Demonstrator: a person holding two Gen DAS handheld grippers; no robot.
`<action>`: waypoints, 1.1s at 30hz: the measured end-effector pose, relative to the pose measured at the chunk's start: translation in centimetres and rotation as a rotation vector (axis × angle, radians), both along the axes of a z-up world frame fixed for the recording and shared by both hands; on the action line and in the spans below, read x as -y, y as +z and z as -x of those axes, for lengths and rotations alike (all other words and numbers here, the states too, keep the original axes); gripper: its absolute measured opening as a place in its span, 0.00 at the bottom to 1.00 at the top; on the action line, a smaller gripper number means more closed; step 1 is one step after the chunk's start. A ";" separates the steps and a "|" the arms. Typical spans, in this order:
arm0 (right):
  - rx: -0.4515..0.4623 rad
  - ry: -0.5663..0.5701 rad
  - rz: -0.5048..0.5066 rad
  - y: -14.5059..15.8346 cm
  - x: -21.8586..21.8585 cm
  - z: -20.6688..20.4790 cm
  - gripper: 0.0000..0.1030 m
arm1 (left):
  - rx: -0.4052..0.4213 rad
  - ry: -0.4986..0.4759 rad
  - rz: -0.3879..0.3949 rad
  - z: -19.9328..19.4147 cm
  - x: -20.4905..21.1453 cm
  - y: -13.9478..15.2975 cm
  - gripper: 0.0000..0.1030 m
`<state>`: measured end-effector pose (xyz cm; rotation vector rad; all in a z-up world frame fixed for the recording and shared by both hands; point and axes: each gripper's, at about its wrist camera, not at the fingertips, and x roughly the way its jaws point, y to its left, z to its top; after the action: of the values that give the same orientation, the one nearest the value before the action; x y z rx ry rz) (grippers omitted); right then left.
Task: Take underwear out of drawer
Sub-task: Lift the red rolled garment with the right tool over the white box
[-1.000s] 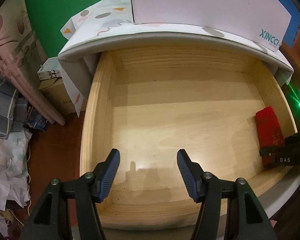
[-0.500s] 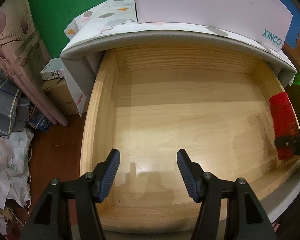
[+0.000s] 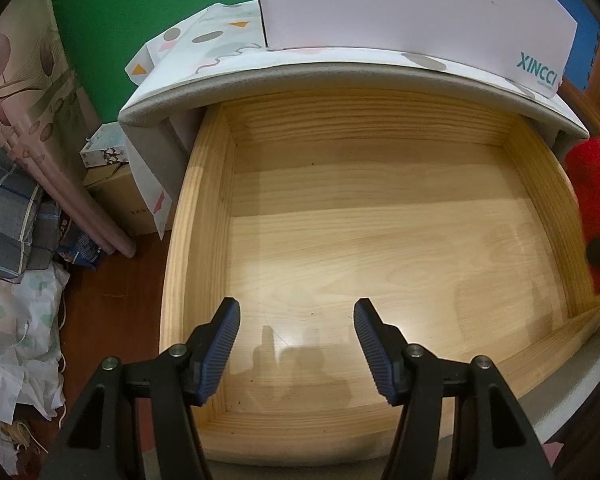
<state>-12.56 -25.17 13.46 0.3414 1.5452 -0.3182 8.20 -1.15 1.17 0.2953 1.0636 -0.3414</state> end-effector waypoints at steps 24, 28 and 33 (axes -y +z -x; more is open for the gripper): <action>0.218 0.034 0.112 13.8 1.8 -5.4 0.41 | 0.005 -0.001 0.002 0.1 0.1 0.0 0.59; 0.242 0.027 0.125 15.6 2.7 -6.9 0.42 | 0.005 0.000 0.004 0.1 0.1 0.0 0.59; 0.251 0.029 0.159 17.1 3.4 -9.2 0.42 | 0.006 -0.001 0.003 0.1 0.2 0.0 0.59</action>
<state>-3.38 -28.62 30.60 0.2251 1.2692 -0.3590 8.11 -1.32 1.16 0.2938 1.0572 -0.3433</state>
